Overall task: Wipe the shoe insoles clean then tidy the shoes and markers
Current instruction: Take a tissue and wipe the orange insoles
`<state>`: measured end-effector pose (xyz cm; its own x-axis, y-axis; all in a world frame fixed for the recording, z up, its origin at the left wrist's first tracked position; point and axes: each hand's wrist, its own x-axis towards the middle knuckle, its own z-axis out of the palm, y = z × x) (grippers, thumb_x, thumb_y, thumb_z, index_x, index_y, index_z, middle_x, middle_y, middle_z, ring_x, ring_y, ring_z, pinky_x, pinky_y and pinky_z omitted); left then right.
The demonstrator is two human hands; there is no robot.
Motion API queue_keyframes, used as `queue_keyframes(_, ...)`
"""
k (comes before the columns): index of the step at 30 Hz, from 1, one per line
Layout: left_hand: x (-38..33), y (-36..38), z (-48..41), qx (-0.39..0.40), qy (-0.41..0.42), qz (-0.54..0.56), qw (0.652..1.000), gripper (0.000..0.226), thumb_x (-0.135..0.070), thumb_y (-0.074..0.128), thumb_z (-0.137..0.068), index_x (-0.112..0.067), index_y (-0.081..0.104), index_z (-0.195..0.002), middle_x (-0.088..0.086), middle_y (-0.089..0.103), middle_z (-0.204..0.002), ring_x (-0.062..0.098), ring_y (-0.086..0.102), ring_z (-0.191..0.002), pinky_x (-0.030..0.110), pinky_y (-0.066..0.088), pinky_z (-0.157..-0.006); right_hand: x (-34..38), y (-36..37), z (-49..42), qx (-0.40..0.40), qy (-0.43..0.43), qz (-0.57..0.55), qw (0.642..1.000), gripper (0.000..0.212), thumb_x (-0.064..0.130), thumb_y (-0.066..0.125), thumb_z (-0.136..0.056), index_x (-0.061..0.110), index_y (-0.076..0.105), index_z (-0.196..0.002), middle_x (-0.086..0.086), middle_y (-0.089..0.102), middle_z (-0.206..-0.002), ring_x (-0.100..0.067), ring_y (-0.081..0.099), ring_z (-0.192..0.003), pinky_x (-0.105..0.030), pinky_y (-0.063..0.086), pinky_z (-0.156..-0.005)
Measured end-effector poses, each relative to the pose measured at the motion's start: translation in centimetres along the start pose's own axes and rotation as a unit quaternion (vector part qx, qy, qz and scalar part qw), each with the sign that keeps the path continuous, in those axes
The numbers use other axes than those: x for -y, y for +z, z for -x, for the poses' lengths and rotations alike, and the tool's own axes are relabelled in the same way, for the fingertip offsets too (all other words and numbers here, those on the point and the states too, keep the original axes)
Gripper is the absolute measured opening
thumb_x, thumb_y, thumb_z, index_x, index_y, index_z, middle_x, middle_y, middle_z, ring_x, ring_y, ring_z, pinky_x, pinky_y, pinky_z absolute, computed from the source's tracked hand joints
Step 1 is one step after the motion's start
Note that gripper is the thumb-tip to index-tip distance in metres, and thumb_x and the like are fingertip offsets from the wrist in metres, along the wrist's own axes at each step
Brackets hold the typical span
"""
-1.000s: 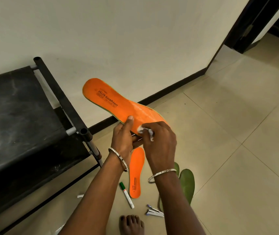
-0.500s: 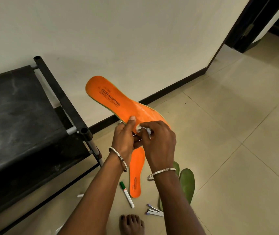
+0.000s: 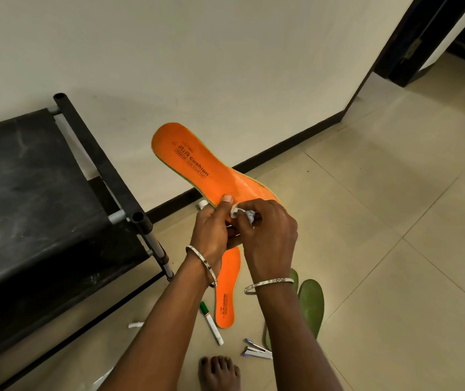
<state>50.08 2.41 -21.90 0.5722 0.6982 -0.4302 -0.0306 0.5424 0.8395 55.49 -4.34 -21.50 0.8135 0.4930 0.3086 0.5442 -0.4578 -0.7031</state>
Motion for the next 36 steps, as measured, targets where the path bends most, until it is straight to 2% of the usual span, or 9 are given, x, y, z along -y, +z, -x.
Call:
queue_keyframes(3, -0.2, -0.2, -0.1, 0.004, 0.011, 0.01, 1.0, 0.034, -0.036, 0.049, -0.103, -0.013, 0.057, -0.127, 0.013, 0.073, -0.109, 0.026, 0.075, -0.09, 0.039, 0.062, -0.071, -1.4, -0.5, -0.5, -0.017, 0.028, -0.004, 0.999, 0.007, 0.019, 0.076, -0.077, 0.026, 0.074, -0.079, 0.005, 0.069, -0.079, -0.014, 0.062, -0.074, -0.033, 0.052, -0.067)
queue_keyframes(7, -0.1, -0.1, -0.2, 0.004, 0.011, 0.015, 1.0, 0.036, -0.037, 0.05, -0.102, -0.017, 0.054, -0.131, 0.014, 0.07, -0.116, 0.028, 0.074, -0.094, 0.044, 0.062, -0.077, -2.0, -0.6, -0.8, -0.029, 0.078, -0.005, 0.997, 0.005, 0.022, 0.077, -0.077, 0.025, 0.072, -0.078, 0.003, 0.068, -0.079, -0.016, 0.062, -0.074, -0.038, 0.054, -0.068)
queue_keyframes(13, 0.5, 0.4, -0.1, 0.007, 0.024, -0.037, 0.999, 0.031, -0.035, 0.048, -0.104, -0.015, 0.07, -0.098, 0.005, 0.077, -0.088, 0.021, 0.075, -0.083, 0.035, 0.058, -0.069, 0.6, 0.1, 0.0, -0.035, 0.032, -0.038, 0.998, 0.009, 0.015, 0.074, -0.078, 0.021, 0.069, -0.079, 0.004, 0.065, -0.079, -0.012, 0.058, -0.073, -0.017, 0.041, -0.064)
queue_keyframes(19, 0.2, -0.1, -0.3, 0.013, 0.024, -0.003, 1.0, 0.026, -0.036, 0.048, -0.103, -0.018, 0.061, -0.116, 0.01, 0.074, -0.103, 0.024, 0.075, -0.09, 0.04, 0.063, -0.073, -1.5, -0.7, -0.7, -0.032, 0.06, -0.021, 0.997, 0.016, 0.026, 0.078, -0.076, 0.028, 0.063, -0.074, 0.007, 0.063, -0.077, -0.013, 0.058, -0.072, -0.029, 0.048, -0.066)
queue_keyframes(23, 0.1, -0.2, -0.4, 0.001, 0.02, 0.012, 1.0, 0.037, -0.038, 0.051, -0.101, -0.017, 0.053, -0.131, 0.012, 0.07, -0.115, 0.027, 0.074, -0.094, 0.044, 0.062, -0.077, -2.4, -0.8, -1.1, -0.032, 0.101, -0.009, 0.994, 0.01, 0.027, 0.078, -0.076, 0.025, 0.068, -0.075, 0.006, 0.065, -0.076, -0.013, 0.06, -0.072, -0.035, 0.052, -0.068)
queue_keyframes(25, 0.2, -0.1, -0.4, 0.0, 0.019, 0.005, 1.0, 0.029, -0.038, 0.049, -0.102, -0.018, 0.058, -0.122, 0.01, 0.073, -0.109, 0.026, 0.075, -0.093, 0.041, 0.062, -0.073, -1.6, -0.6, -0.8, -0.037, 0.089, -0.014, 0.995, 0.01, 0.025, 0.077, -0.076, 0.025, 0.068, -0.076, 0.006, 0.065, -0.078, -0.013, 0.06, -0.073, -0.034, 0.052, -0.068)
queue_keyframes(28, 0.5, 0.2, -0.3, -0.003, 0.027, -0.029, 0.999, 0.031, -0.035, 0.049, -0.104, -0.014, 0.07, -0.098, 0.012, 0.077, -0.094, 0.028, 0.075, -0.089, 0.035, 0.058, -0.066, 0.2, -0.1, -0.3, -0.033, 0.05, -0.037, 0.998, 0.01, 0.018, 0.077, -0.076, 0.024, 0.068, -0.076, 0.006, 0.064, -0.077, -0.011, 0.058, -0.072, -0.016, 0.042, -0.064)
queue_keyframes(31, 0.7, 0.3, -0.2, 0.002, 0.036, -0.043, 0.998, 0.031, -0.034, 0.049, -0.104, -0.014, 0.071, -0.094, 0.011, 0.077, -0.094, 0.027, 0.075, -0.089, 0.036, 0.058, -0.068, 0.4, -0.2, -0.2, -0.027, 0.032, -0.032, 0.999, 0.01, 0.017, 0.076, -0.077, 0.023, 0.068, -0.076, 0.006, 0.064, -0.076, -0.008, 0.055, -0.07, -0.009, 0.034, -0.063)
queue_keyframes(36, 0.2, -0.2, -0.4, -0.005, 0.024, 0.003, 1.0, 0.033, -0.038, 0.052, -0.101, -0.016, 0.058, -0.125, 0.016, 0.069, -0.116, 0.028, 0.074, -0.095, 0.04, 0.063, -0.071, -2.8, -1.0, -0.9, -0.021, 0.082, -0.002, 0.996, 0.01, 0.026, 0.078, -0.076, 0.023, 0.069, -0.076, 0.005, 0.066, -0.077, -0.014, 0.06, -0.073, -0.03, 0.05, -0.066)
